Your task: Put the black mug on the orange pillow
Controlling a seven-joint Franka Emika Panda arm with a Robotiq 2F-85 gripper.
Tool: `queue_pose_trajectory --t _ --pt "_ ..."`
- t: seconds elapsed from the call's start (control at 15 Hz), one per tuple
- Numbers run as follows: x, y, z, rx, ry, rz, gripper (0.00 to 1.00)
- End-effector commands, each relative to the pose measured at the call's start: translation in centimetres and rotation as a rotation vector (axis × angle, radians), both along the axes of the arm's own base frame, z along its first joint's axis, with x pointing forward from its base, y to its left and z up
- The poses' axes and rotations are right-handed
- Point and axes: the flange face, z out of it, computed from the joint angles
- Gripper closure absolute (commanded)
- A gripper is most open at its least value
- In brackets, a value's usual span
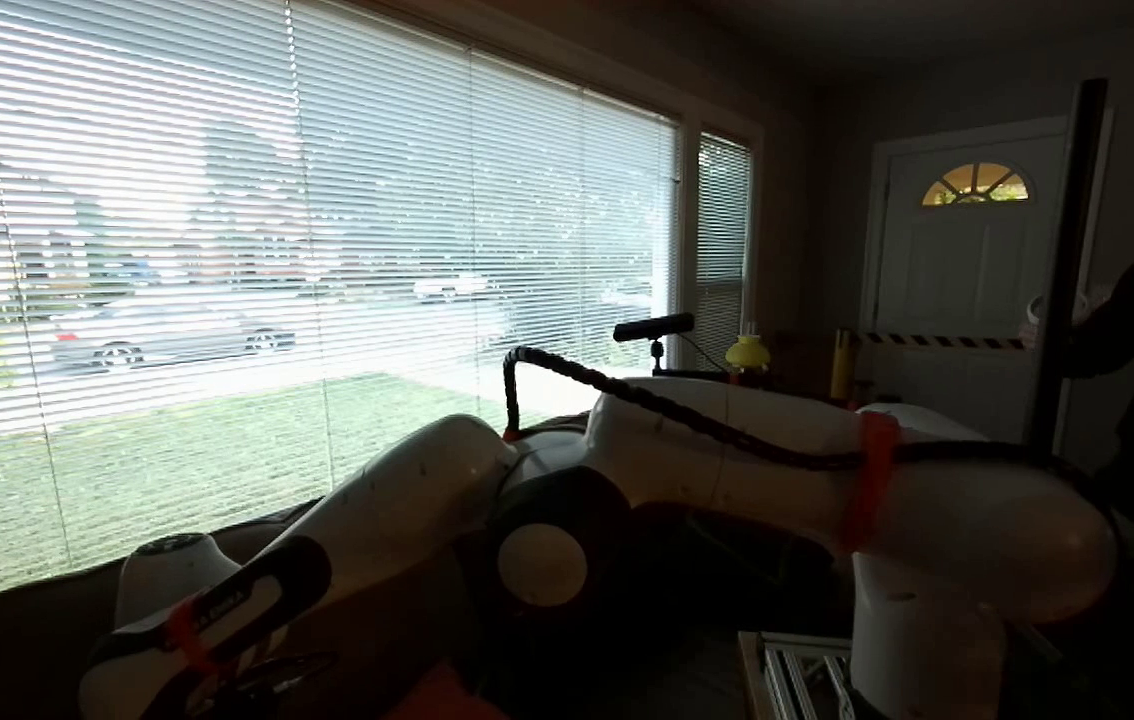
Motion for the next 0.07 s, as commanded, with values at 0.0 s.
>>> queue_pose_trajectory --t 0.0 --pt "-0.10 -0.17 -0.18 0.000 0.004 -0.002 0.69"
